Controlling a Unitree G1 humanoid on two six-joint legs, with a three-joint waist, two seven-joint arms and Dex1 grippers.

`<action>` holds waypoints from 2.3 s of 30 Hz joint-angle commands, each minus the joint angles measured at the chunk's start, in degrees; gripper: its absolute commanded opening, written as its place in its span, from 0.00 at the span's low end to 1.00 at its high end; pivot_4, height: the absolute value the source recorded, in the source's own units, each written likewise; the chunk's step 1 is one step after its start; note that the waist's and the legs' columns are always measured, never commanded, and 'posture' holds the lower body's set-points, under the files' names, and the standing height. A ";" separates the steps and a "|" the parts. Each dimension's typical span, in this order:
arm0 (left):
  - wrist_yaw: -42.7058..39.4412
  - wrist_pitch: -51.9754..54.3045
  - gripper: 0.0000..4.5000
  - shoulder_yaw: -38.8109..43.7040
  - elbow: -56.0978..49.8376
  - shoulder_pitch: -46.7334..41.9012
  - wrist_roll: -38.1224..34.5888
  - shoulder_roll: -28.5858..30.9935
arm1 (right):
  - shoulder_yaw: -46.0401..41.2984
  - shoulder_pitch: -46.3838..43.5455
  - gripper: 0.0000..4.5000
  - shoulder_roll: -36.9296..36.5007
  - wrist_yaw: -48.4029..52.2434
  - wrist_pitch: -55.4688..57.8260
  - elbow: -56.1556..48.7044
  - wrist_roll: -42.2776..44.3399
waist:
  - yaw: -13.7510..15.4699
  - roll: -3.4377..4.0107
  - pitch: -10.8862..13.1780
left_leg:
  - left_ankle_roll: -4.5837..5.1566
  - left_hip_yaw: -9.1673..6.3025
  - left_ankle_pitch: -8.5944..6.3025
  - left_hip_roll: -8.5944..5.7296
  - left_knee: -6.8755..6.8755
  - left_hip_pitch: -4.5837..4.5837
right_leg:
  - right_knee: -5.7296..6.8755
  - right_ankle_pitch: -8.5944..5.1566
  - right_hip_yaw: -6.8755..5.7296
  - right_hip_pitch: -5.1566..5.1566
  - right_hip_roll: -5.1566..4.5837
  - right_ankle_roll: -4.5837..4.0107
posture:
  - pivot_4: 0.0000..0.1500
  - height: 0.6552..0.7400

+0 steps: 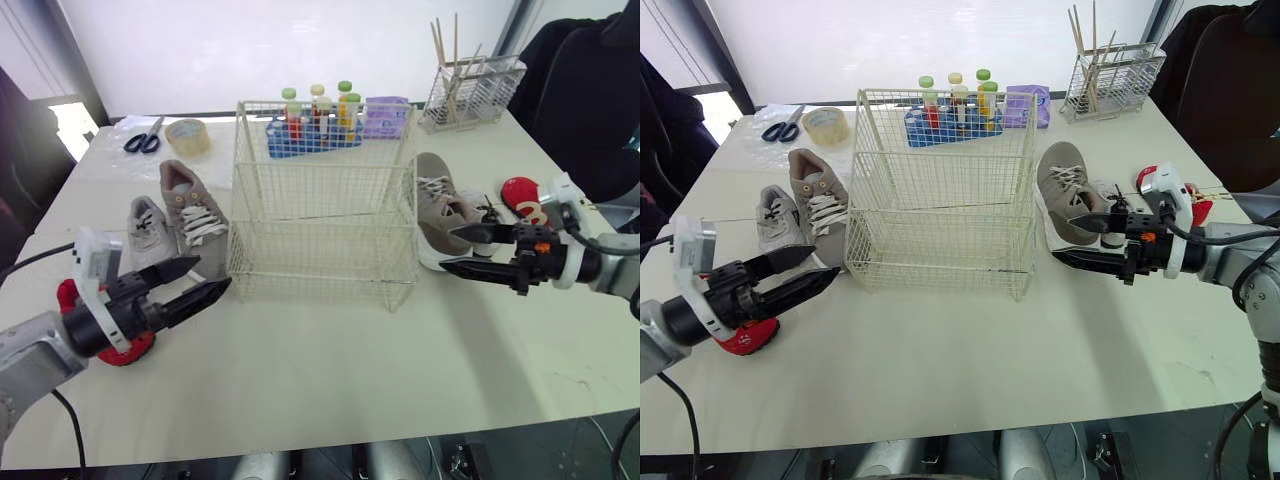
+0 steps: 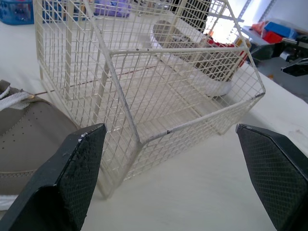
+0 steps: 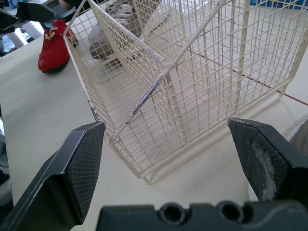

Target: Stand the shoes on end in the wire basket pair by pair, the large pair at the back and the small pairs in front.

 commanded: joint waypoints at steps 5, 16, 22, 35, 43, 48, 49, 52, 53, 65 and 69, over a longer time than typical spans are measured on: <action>0.15 -1.17 1.00 1.55 -0.71 -1.55 -1.44 0.67 | -1.85 -0.33 0.99 -1.46 0.42 -0.66 -0.35 -0.62 | 0.04 0.00 0.00 | 0.00 0.00 0.00 0.00 0.00 0.00 | 0.00 0.00 0.00 0.00 0.00 0.00 | 1.00 1.00; -1.19 -0.95 1.00 -0.21 -0.43 -2.15 0.42 1.25 | -4.27 1.86 0.99 -2.00 -0.94 0.54 -1.78 -0.60 | 0.00 0.00 0.00 | 0.00 0.00 0.00 0.00 -0.01 0.00 | 0.00 0.00 0.00 0.00 0.00 0.00 | 1.00 1.00; -2.38 -0.97 1.00 -0.86 0.44 -3.25 1.46 1.93 | -5.33 2.42 0.99 -1.87 -2.30 1.26 -2.21 -0.64 | 0.01 0.00 0.00 | 0.00 0.00 0.00 0.00 0.00 0.00 | -0.01 0.00 0.00 0.00 0.00 0.00 | 1.00 1.00; -5.00 -0.60 1.00 -2.89 1.80 -13.02 0.80 5.24 | -5.84 1.84 0.99 4.83 -24.45 0.81 -4.85 -9.36 | 0.01 0.00 0.00 | -0.02 0.00 0.01 -0.01 0.00 -0.01 | 0.00 0.01 0.00 -0.01 0.00 0.00 | 1.00 1.00; -6.42 -0.23 1.00 -6.91 4.36 -18.61 2.03 5.72 | -7.50 1.07 0.99 17.59 -43.97 11.22 -13.71 -8.90 | -0.07 0.00 0.00 | -0.06 0.00 0.04 -0.01 -0.02 -0.02 | 0.06 0.01 0.01 -0.07 0.04 0.01 | 1.00 1.00; -6.83 -0.55 1.00 -8.66 5.40 -20.33 3.16 5.33 | -4.90 2.04 0.99 25.54 -54.26 11.51 -16.57 -13.41 | -0.08 0.00 -0.01 | -0.10 0.00 0.07 -0.03 -0.03 -0.02 | 0.08 0.01 0.01 -0.08 0.05 0.02 | 1.00 1.00; -6.78 -0.57 1.00 -8.85 5.39 -20.52 3.25 5.19 | -4.24 2.06 0.99 26.73 -55.60 10.85 -16.80 -14.42 | -0.12 0.01 -0.01 | -0.11 0.00 0.07 -0.03 -0.03 -0.02 | 0.08 0.01 0.01 -0.08 0.05 0.02 | 1.00 1.00; -6.72 -0.63 1.00 -9.16 5.45 -20.82 3.42 4.98 | -2.79 2.03 0.99 28.47 -57.19 9.48 -17.14 -16.41 | -0.18 0.01 -0.01 | -0.17 0.00 0.11 -0.04 -0.04 -0.01 | 0.09 0.02 0.01 -0.10 0.06 0.02 | 1.00 1.00; -6.72 -0.69 1.00 -9.25 5.44 -20.84 3.51 4.93 | -2.79 1.78 0.99 29.70 -58.30 9.51 -16.86 -16.75 | -0.20 0.01 -0.01 | -0.21 0.00 0.14 -0.03 -0.04 -0.01 | 0.10 0.02 0.01 -0.10 0.06 0.02 | 1.00 1.00; -6.93 -1.22 1.00 -9.25 5.04 -20.14 4.77 4.07 | -5.96 -2.70 0.99 13.09 -36.64 -4.84 -14.90 -15.46 | -0.28 0.06 0.02 | -0.12 0.00 0.09 -0.04 -0.02 0.00 | 0.10 0.02 0.01 -0.07 0.08 0.03 | 1.00 1.00; -7.26 -1.42 1.00 -10.32 5.50 -21.05 5.60 3.55 | -7.46 -4.37 0.99 5.71 -19.94 1.14 -20.33 0.75 | -0.31 0.04 0.01 | -0.06 -0.01 0.06 0.02 -0.04 0.03 | 0.08 0.02 -0.02 -0.02 0.09 0.02 | 1.00 1.00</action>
